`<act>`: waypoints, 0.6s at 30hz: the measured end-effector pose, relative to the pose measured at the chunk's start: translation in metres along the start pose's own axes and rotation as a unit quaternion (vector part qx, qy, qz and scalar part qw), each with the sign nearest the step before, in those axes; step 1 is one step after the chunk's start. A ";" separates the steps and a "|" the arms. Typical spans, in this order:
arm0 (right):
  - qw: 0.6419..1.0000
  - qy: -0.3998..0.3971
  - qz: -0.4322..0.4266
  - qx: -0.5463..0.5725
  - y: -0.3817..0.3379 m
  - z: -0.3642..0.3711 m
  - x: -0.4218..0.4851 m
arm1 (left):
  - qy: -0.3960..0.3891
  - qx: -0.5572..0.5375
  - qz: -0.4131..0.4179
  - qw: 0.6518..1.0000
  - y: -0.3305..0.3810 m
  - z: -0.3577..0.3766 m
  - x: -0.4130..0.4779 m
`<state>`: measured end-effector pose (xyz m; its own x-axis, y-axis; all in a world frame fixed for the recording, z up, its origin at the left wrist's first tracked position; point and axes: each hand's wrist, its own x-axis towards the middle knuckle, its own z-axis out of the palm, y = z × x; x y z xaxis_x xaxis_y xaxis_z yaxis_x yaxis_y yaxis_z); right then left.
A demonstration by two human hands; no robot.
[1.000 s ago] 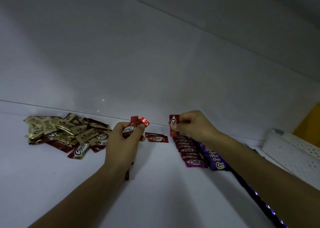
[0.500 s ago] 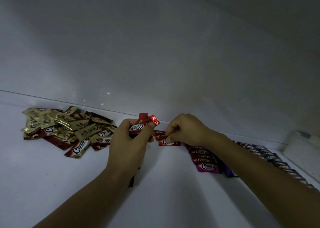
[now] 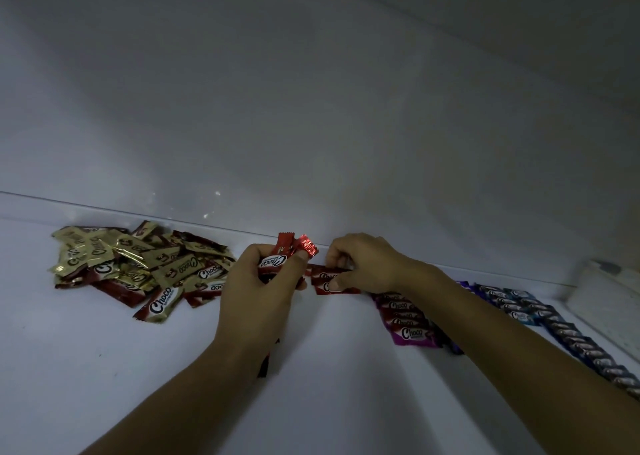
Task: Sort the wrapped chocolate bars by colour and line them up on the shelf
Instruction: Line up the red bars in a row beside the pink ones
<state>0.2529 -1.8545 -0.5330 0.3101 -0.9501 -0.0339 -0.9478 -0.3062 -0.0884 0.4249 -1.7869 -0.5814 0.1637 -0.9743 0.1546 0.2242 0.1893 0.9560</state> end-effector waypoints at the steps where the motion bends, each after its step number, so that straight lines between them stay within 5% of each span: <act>1: 1.000 -0.004 0.004 0.000 -0.001 0.000 0.000 | 0.000 -0.001 -0.001 1.000 0.000 0.000 0.000; 18: 0.998 0.058 0.001 0.010 -0.004 0.009 -0.008 | -0.007 0.008 0.001 1.000 -0.001 -0.002 0.001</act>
<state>0.2553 -1.8450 -0.5417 0.2963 -0.9515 0.0822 -0.9465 -0.3041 -0.1083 0.4266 -1.7873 -0.5824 0.1505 -0.9756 0.1597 0.2092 0.1893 0.9594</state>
